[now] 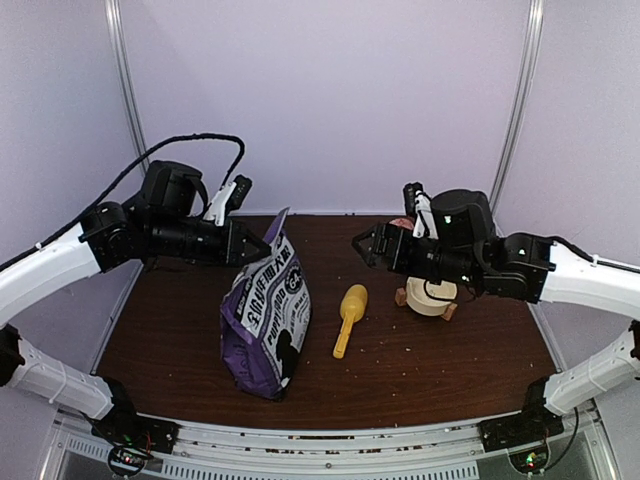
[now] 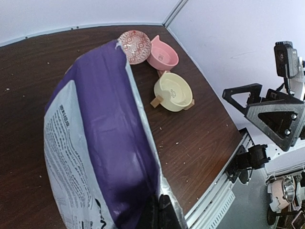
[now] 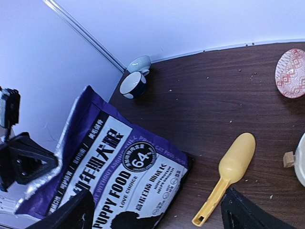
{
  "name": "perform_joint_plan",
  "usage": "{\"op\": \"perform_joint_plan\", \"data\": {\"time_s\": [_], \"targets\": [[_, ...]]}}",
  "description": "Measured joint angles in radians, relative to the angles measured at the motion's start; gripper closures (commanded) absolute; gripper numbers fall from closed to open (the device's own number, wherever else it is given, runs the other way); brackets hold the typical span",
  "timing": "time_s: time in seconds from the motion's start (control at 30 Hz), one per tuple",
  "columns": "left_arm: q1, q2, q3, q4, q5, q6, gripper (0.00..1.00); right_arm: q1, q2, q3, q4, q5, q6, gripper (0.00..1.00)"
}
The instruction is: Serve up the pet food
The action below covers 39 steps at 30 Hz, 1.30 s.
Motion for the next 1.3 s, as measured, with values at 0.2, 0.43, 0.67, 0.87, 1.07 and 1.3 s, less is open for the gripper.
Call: {"op": "perform_joint_plan", "data": {"time_s": [0.2, 0.43, 0.67, 0.87, 1.07, 1.3], "targets": [[0.0, 0.021, -0.028, 0.055, 0.064, -0.02, 1.0, 0.024, 0.062, 0.082, -0.005, -0.051, 0.06, 0.34], [0.0, 0.019, -0.028, 0.065, 0.073, -0.026, 1.0, 0.059, 0.197, 0.148, 0.055, -0.159, 0.102, 0.48], [0.0, 0.011, -0.029, 0.071, 0.072, -0.026, 1.0, 0.081, 0.33, 0.251, 0.086, -0.248, 0.108, 0.48], [0.0, 0.003, -0.033, 0.071, 0.065, -0.026, 1.0, 0.085, 0.362, 0.289, 0.116, -0.29, 0.115, 0.51], [0.0, -0.005, -0.033, 0.073, 0.058, -0.026, 1.0, 0.086, 0.375, 0.313, 0.125, -0.293, 0.123, 0.56], [0.0, -0.005, -0.033, 0.074, 0.055, -0.026, 1.0, 0.086, 0.414, 0.349, 0.128, -0.293, 0.122, 0.67]]}}
